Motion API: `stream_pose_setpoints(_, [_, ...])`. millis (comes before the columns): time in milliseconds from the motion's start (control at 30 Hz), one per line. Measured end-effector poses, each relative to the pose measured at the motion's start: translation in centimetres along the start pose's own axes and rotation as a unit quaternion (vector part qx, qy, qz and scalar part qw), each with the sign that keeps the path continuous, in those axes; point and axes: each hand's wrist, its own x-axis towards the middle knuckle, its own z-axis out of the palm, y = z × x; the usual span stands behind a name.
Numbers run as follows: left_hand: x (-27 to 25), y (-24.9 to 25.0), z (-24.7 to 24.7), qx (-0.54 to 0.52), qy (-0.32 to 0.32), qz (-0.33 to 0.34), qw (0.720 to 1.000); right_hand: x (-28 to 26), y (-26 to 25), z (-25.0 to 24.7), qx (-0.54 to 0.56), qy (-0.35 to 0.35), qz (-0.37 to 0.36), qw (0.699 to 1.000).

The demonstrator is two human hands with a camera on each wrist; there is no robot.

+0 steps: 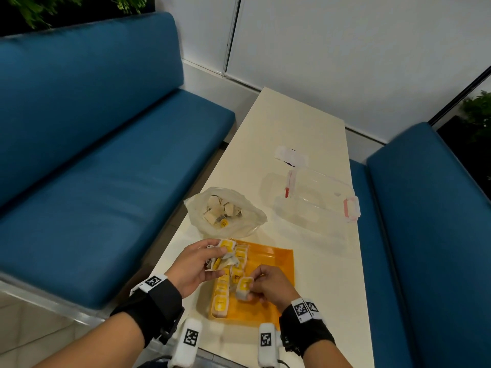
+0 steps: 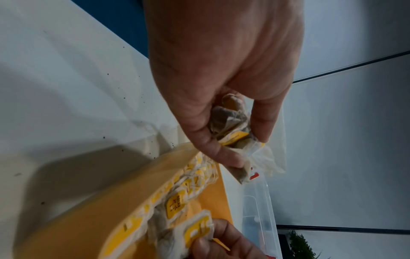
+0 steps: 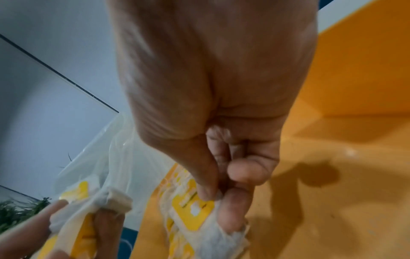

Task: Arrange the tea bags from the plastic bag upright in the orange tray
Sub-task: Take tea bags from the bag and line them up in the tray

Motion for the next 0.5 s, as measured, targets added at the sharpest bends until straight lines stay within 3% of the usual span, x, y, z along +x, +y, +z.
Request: stream_pose_setpoints(500, [0.1,-1.7,0.1,0.012,0.009,0.002,1.0,0.9,0.5,3.4,0.028,0.055,0.073,0.995])
